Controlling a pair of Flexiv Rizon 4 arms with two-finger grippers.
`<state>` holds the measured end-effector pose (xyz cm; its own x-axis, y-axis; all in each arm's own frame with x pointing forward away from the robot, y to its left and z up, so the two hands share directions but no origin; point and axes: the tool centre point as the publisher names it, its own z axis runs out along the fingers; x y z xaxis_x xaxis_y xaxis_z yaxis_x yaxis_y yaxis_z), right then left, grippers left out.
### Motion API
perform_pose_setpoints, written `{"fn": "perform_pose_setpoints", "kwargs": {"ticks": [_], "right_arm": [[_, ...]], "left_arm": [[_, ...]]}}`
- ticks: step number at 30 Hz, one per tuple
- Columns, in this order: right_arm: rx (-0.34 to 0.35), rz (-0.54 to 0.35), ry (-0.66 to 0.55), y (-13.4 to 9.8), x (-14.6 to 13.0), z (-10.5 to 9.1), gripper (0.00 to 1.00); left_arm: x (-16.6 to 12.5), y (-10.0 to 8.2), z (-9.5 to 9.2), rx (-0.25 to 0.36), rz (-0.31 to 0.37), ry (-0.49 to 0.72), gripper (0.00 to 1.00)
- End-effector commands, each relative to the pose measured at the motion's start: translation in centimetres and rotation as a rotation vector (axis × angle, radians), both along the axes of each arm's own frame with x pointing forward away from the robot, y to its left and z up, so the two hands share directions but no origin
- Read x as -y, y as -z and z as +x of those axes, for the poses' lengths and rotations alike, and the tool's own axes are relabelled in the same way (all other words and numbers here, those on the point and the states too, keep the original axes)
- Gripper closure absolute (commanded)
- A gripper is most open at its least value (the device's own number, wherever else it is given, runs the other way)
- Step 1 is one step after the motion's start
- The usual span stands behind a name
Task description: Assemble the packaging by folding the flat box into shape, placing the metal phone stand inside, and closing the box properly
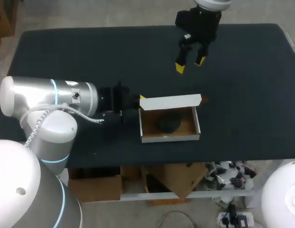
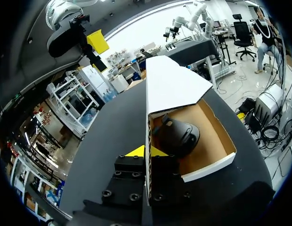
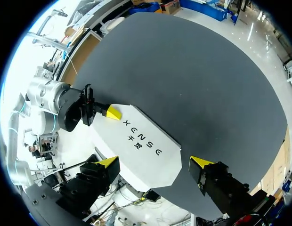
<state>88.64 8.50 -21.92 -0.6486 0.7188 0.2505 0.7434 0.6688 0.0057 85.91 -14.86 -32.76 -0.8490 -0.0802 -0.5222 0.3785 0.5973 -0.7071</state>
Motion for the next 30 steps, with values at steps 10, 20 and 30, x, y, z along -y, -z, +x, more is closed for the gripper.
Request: {"fn": "perform_pose_setpoints", "kwargs": {"ticks": [10, 20, 30], "right_arm": [[0.003, 0.001, 0.001, 0.0, 0.1, -0.2, 0.00], [-0.168, -0.070, 0.193, 0.1, 0.6, -0.9, 0.00], [-0.342, -0.097, 0.404, 1.1, 2.4, -2.3, 0.00]], "left_arm": [[0.1, 0.4, -0.2, 0.006, -0.003, -0.007, 1.00], [0.5, 0.5, -0.8, 0.088, 0.024, -0.008, 1.00], [0.8, 0.8, -1.2, 0.173, 0.043, -0.010, 1.00]]}}
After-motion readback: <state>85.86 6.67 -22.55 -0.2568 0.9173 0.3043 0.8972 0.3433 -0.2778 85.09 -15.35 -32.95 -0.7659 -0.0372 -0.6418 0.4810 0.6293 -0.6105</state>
